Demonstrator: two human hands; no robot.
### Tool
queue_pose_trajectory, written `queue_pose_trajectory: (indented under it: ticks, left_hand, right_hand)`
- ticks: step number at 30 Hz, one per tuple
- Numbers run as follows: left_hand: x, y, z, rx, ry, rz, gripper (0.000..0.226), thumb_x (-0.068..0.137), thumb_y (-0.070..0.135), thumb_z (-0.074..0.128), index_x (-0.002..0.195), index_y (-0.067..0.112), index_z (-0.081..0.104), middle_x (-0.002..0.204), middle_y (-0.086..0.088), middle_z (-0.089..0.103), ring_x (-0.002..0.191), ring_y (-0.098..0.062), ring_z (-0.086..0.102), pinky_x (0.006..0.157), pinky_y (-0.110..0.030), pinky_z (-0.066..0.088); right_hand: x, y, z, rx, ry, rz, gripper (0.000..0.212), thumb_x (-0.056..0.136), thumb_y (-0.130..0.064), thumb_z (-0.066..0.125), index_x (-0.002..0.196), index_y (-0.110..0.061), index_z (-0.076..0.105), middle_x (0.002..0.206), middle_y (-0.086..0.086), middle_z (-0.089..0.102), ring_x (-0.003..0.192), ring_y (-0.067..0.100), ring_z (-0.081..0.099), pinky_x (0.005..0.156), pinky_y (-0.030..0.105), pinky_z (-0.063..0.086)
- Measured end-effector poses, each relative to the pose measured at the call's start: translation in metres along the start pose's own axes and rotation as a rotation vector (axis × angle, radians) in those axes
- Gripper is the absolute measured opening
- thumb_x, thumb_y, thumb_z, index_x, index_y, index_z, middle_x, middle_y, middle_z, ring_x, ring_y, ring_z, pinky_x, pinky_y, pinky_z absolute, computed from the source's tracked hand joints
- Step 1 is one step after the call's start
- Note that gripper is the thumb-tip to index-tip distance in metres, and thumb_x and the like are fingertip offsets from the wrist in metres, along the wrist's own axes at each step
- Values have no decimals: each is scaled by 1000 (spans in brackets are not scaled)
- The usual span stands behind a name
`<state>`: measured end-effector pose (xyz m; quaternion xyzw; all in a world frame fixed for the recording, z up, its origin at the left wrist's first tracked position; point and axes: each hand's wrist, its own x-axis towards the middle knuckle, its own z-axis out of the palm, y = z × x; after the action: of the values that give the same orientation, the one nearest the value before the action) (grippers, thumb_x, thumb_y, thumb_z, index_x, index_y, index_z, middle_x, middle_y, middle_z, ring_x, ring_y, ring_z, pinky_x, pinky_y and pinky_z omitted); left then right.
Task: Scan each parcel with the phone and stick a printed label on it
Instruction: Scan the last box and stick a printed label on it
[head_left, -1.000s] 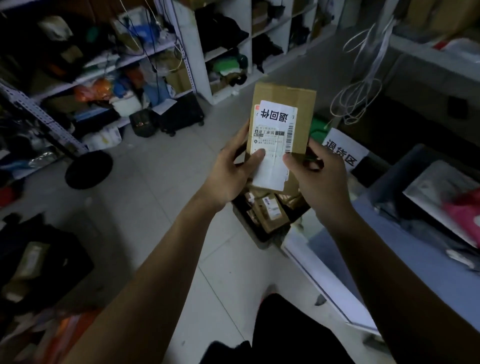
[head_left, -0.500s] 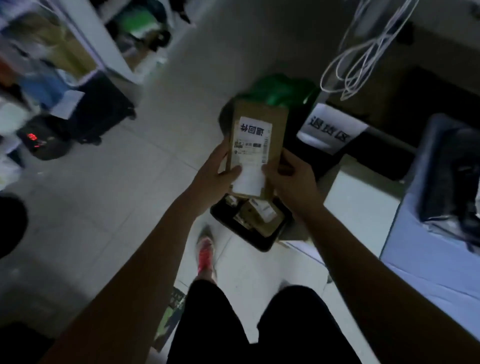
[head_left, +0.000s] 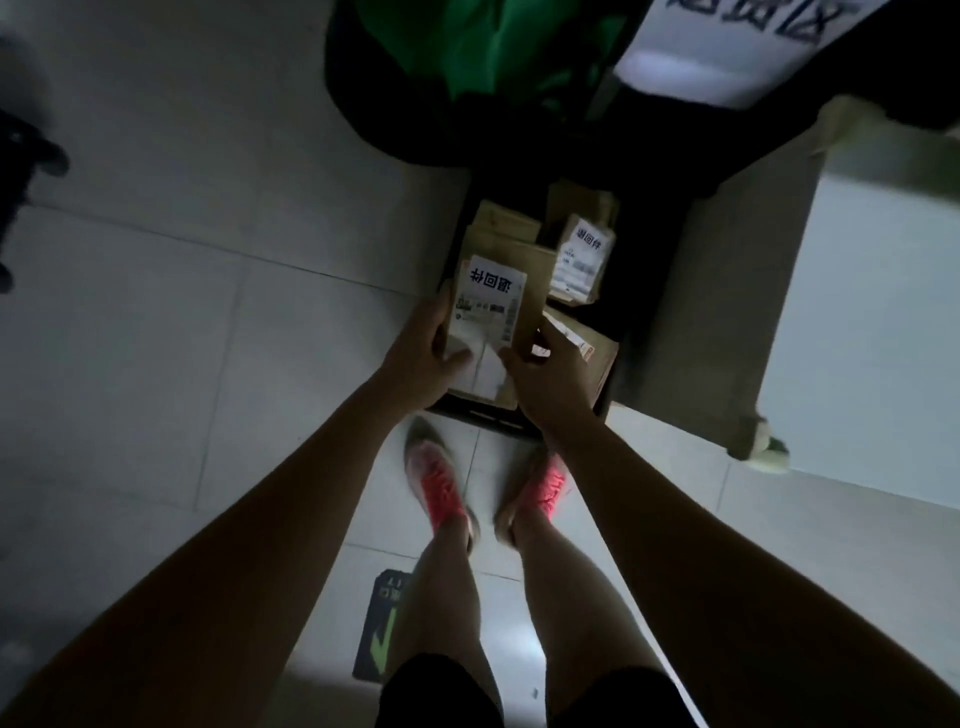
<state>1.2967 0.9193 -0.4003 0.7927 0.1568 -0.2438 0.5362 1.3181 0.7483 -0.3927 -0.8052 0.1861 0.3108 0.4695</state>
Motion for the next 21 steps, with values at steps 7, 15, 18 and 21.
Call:
queue_pose_trajectory:
  ticks: [7, 15, 18, 21]
  left_hand:
    - [106, -79, 38, 14, -17, -45, 78, 92, 11, 68, 156, 32, 27, 143, 2, 49, 129, -14, 50, 100, -37, 53]
    - [111, -82, 54, 100, -27, 2, 74, 91, 20, 71, 153, 25, 31, 141, -1, 53, 129, -22, 55, 90, -41, 60]
    - [85, -53, 41, 269, 49, -2, 71, 88, 32, 74, 148, 22, 37, 139, -1, 57, 124, -19, 57, 94, -38, 55]
    - [53, 0, 21, 531, 107, 90, 73, 91, 33, 70, 152, 20, 32, 143, -5, 52, 128, -25, 51, 96, -42, 53]
  right_hand:
    - [116, 57, 30, -100, 53, 4, 43, 91, -28, 73, 133, -28, 62, 114, -13, 72, 90, 8, 70, 65, 15, 50]
    - [132, 90, 11, -119, 37, 31, 63, 87, -37, 78, 144, -31, 53, 129, -9, 68, 96, 6, 71, 89, 37, 59]
    - [105, 71, -10, -161, 67, 43, 70, 87, -31, 80, 148, -19, 50, 137, 0, 64, 109, 13, 67, 99, 37, 54]
    - [61, 33, -51, -323, 114, -45, 60, 88, -30, 78, 143, -22, 55, 136, -1, 63, 119, 18, 63, 98, 34, 53]
